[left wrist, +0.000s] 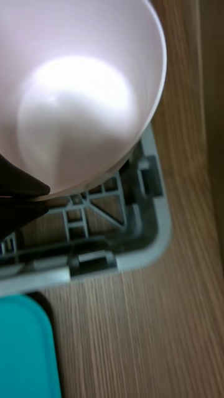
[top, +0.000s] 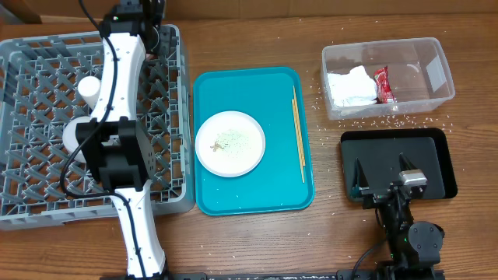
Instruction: Sort waste into correct bins and load items into the dishwasher
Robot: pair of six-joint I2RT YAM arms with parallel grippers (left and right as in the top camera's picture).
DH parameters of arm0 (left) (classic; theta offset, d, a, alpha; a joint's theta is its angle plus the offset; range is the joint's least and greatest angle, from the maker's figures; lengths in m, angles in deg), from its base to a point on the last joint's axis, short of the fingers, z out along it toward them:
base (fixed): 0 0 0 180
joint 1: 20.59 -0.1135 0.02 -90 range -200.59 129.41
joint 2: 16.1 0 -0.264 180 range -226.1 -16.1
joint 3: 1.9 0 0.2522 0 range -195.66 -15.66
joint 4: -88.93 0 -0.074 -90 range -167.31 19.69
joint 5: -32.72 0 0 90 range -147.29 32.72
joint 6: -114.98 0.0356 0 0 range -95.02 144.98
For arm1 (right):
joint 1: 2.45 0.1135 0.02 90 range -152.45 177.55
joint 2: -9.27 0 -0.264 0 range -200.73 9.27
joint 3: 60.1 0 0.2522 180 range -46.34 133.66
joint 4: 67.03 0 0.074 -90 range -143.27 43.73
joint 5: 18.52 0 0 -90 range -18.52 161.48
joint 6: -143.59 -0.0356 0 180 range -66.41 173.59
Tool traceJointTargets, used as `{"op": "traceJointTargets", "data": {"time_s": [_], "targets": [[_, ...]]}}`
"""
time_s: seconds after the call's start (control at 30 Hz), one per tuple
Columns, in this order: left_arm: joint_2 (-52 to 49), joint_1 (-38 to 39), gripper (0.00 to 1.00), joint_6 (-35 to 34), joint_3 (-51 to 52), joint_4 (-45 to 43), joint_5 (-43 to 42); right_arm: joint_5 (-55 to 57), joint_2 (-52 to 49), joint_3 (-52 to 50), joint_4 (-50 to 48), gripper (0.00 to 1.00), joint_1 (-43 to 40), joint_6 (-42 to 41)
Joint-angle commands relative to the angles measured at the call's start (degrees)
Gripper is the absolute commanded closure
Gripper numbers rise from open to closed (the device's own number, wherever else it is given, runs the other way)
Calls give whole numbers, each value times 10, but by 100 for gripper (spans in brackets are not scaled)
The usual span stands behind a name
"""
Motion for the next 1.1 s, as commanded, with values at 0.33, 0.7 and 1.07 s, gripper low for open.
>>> {"op": "traceJointTargets", "data": {"time_s": [0.33,0.7,1.07], "targets": [[91,-23,96,-89,-14,41,-335,3,5,-6,-4,0,-3,0],[38,-122,96,-87,-11,59,-736,3,5,-6,-5,0,-3,0],[-21,-185,96,-88,-11,64,-829,3,5,-6,-4,0,-3,0]]}}
